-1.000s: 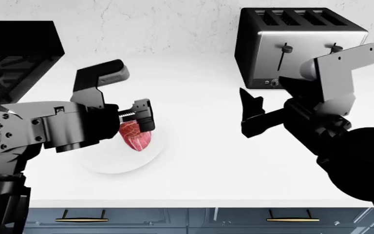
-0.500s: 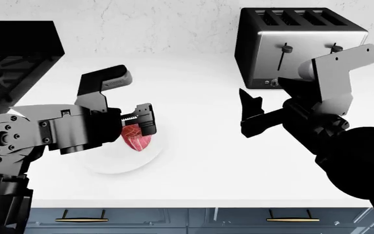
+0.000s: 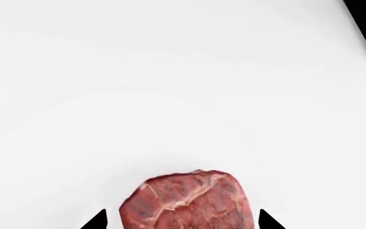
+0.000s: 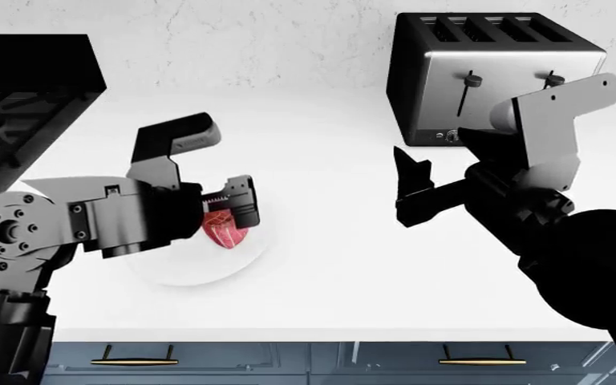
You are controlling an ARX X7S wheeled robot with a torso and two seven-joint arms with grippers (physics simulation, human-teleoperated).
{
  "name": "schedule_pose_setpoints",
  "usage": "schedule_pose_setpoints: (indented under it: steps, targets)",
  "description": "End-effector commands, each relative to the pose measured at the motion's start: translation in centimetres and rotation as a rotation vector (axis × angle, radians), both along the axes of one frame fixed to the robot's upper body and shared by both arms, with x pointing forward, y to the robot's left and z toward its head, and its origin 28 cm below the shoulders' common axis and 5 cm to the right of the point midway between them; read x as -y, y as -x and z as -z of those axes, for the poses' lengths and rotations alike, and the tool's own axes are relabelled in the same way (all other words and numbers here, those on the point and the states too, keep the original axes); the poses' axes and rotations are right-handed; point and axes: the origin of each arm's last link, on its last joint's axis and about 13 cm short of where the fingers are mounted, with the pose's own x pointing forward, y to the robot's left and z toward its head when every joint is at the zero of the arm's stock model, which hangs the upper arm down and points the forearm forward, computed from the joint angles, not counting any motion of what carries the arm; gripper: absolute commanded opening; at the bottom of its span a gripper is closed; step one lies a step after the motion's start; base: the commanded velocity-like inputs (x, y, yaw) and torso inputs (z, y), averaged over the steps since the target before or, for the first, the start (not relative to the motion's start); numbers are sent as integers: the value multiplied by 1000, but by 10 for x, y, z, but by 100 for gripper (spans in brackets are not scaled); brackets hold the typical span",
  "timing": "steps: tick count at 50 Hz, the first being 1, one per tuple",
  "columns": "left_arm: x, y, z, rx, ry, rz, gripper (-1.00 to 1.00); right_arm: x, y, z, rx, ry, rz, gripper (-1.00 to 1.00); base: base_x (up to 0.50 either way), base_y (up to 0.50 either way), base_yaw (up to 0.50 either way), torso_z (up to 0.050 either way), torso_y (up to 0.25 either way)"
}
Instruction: Frozen meat rests on a plate on the counter. Retrieve the meat and place it in a pot on a burner. Then turn the burner on.
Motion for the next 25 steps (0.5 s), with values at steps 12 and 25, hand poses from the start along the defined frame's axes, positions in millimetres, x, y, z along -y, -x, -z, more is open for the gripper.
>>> schedule_pose_setpoints:
  steps: [12,25]
  targets:
    - [1,-1,3,8,-16,20,-100,0,0,1,-4,2,3,100,0,0,0,0,0]
    - [-2,3,-10,53,-24,-14,-100,2,9,-5,20,-7,6,100,0,0,0,0,1]
